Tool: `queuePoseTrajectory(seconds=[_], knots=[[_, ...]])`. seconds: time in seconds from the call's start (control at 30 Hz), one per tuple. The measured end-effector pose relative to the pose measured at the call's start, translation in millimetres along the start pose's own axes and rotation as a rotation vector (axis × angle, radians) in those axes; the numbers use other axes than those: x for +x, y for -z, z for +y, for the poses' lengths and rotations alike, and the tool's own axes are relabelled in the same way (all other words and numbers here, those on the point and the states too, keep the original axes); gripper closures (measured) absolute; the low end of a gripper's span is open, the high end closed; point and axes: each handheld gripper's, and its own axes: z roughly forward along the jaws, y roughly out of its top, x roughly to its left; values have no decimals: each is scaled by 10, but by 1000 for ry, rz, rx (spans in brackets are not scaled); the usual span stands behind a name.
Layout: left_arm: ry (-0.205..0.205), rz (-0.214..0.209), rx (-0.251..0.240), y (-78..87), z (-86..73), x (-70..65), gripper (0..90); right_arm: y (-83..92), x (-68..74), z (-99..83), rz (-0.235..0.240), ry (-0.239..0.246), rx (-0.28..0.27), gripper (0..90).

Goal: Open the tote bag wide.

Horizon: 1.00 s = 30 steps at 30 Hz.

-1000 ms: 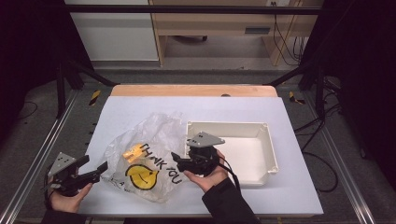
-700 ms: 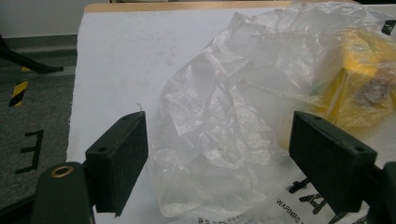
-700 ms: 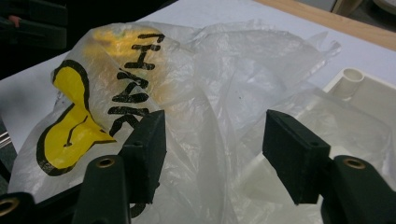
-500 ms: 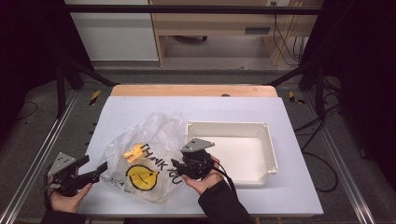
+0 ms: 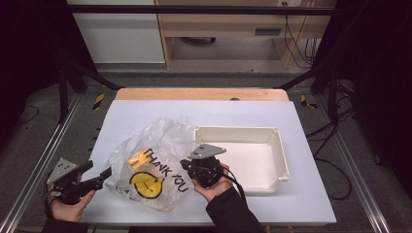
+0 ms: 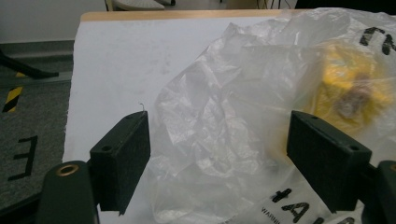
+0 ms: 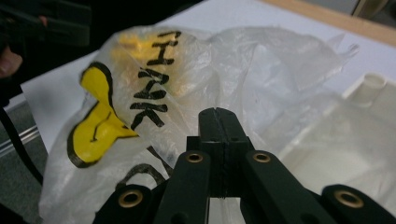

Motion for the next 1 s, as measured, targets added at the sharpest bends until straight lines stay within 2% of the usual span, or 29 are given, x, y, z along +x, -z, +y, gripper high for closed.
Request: queuePoseTrajectory(seconds=[0.07,0.1,0.13,0.17,0.2,0.33,0.47,0.57,0.63,0.67,0.7,0.73,0.77,0.83,0.9,1.0], knots=[[-6,-10,-16,27,39,-40,219,46,31,42,4,16,-47,900],[-6,-10,-16,27,39,-40,221,46,31,42,4,16,-47,900],[-15,-19,-31,52,82,-87,223,85,63,92,10,29,-91,900],[-15,-19,-31,52,82,-87,224,85,63,92,10,29,-91,900],[-29,-29,-44,77,129,-142,226,106,87,133,19,36,-122,900],[-41,-52,-59,104,205,-240,230,111,136,202,27,48,-149,900],[-65,-92,-76,131,324,-419,236,93,200,282,30,66,-177,900],[-116,-131,-55,115,402,-614,239,71,243,340,27,70,-196,900],[-129,-139,-48,106,416,-650,239,59,262,361,30,73,-204,900],[-153,-160,-37,80,448,-744,239,49,280,377,31,76,-208,900],[-153,-160,-37,80,448,-744,239,49,280,377,31,76,-208,900],[-180,-172,-22,46,484,-829,239,35,313,402,37,83,-217,900],[-180,-172,-22,46,484,-829,239,35,313,402,37,83,-217,900],[-197,-183,-15,-4,524,-914,243,28,354,437,42,94,-227,900],[-207,-191,-8,-36,540,-952,281,28,386,467,46,101,-237,900],[-228,-187,22,-108,526,-1031,418,23,464,533,64,116,-253,900]])
